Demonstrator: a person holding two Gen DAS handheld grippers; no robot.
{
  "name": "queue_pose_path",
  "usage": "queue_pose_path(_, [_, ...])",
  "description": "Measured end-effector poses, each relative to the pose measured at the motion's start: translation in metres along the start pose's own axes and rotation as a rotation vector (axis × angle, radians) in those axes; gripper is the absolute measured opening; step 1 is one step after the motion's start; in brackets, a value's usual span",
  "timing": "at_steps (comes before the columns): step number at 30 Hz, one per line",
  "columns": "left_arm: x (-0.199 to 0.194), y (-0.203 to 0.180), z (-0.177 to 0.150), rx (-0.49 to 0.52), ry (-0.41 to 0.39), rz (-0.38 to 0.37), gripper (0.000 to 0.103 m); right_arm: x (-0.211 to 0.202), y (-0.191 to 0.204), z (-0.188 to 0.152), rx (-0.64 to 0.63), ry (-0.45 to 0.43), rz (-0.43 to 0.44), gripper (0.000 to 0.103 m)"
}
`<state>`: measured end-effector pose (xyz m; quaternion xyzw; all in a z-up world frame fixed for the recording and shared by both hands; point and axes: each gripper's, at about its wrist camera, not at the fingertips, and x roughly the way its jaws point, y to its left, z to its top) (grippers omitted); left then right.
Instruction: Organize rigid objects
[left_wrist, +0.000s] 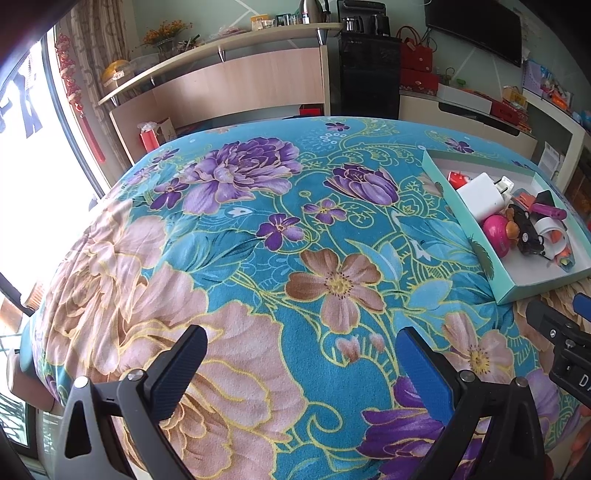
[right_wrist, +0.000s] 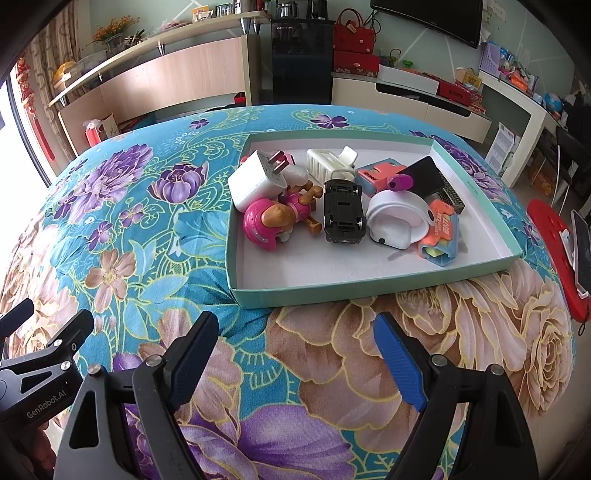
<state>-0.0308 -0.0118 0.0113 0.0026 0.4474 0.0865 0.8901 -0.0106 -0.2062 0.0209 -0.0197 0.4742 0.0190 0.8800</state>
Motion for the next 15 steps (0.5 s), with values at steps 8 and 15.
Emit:
queue_pose_path(8, [-0.0013,-0.0007,-0.0002,0.003,-0.011,0.006,0.103,0.0008,-0.0004,-0.0003,0.000,0.004,0.001,0.086])
queue_pose_path(15, [-0.0004,-0.0002,0.0001,0.001,-0.007,0.007,0.103,0.0010,-0.0003,-0.0006,-0.001,0.005,0.002,0.086])
